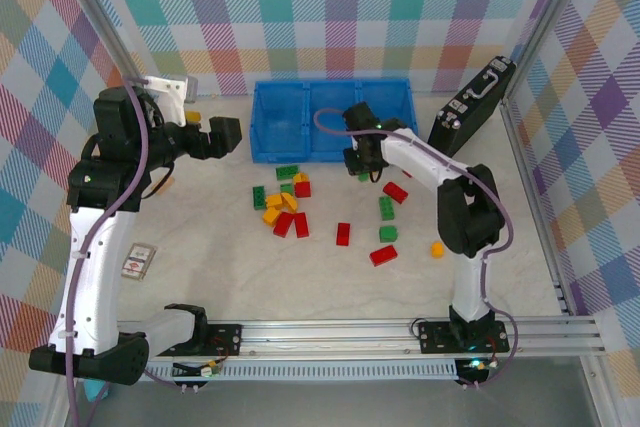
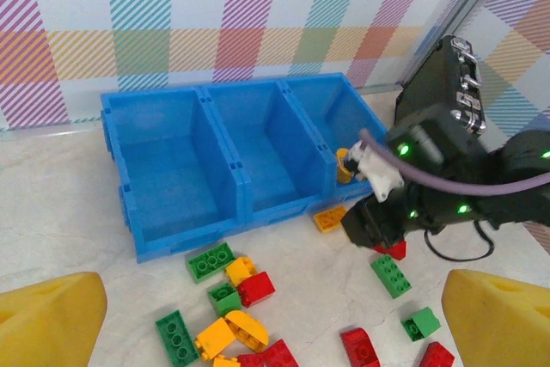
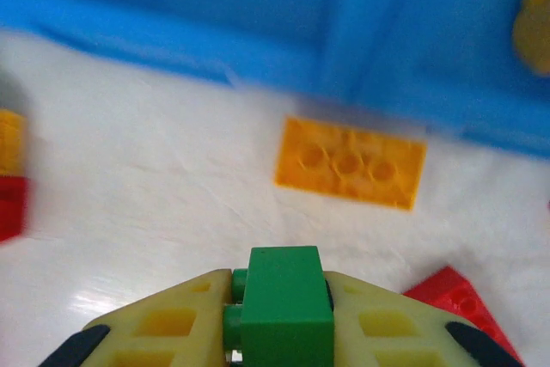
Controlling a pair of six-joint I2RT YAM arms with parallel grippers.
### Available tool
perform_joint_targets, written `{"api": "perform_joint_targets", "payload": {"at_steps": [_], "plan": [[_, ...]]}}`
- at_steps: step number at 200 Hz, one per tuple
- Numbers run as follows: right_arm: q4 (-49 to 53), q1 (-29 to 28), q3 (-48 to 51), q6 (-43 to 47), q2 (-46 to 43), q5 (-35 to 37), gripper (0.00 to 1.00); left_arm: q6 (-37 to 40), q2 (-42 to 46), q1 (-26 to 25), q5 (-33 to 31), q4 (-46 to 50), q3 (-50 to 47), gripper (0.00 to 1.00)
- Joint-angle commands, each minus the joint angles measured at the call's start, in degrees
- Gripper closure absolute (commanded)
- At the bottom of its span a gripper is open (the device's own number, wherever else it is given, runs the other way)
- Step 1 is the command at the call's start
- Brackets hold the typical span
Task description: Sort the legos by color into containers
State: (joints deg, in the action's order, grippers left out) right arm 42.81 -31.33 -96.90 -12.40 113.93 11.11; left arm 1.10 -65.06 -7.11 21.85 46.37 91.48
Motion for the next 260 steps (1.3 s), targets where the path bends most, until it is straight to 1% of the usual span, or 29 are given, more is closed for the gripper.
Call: {"api": "perform_joint_targets", "payload": {"at_steps": [1, 19, 29, 57, 102, 136, 161, 199, 229, 237, 249, 260], "plan": [[0.0, -0.6, -4.4, 2.6, -1.3, 0.4, 0.71, 0.6, 1.1, -0.8, -0.1, -1.4, -1.1, 0.0], [-1.0, -0.7, -8.5, 4.3, 1.7, 0.2, 0.71, 0.7, 1.1, -0.8, -0.2, -1.4, -1.3, 0.0], [-2.2, -0.7, -10.7, 6.6, 3.9, -0.9, 0.71, 0.7, 1.1, -0.8, -0.2, -1.4, -1.4, 0.0], [-0.9, -1.1, -20.1, 10.5, 11.7, 1.7, 0.71, 0.9, 0.7, -0.8, -0.4, -1.1, -1.0, 0.0], [0.0, -1.1, -30.0, 12.5, 20.4, 1.3, 0.71, 1.2, 0.6, -0.8, 0.1, -0.5, -1.6, 0.0], [-0.3, -1.1, -31.4, 12.6, 22.9, 1.8, 0.68, 1.3, 0.3, -0.9, 0.5, -0.4, -1.5, 0.0], [-0.4, -1.1, -31.3, 12.5, 23.2, 2.6, 0.67, 1.2, 0.7, -0.8, 2.3, 0.4, -0.6, 0.0], [-1.8, -1.1, -31.7, 12.6, 23.6, 3.9, 0.67, 1.6, 2.6, -0.9, 1.6, 0.2, -1.6, 0.0], [-0.6, -1.0, -34.7, 12.4, 25.7, 4.9, 0.66, 1.7, 3.7, -0.9, 1.3, 0.1, -2.3, 0.0], [-0.2, -1.1, -35.0, 12.2, 25.9, 4.9, 0.63, 1.7, 3.9, -0.9, 1.3, 0.1, -2.4, 0.0], [-0.3, -1.1, -34.3, 11.7, 25.1, 4.8, 0.57, 1.8, 4.5, -1.0, 1.3, -0.1, -2.8, 0.0], [-0.8, -1.1, -33.1, 11.4, 23.9, 4.6, 0.52, 1.8, 4.9, -1.1, 1.1, -0.3, -3.1, 0.0]]}}
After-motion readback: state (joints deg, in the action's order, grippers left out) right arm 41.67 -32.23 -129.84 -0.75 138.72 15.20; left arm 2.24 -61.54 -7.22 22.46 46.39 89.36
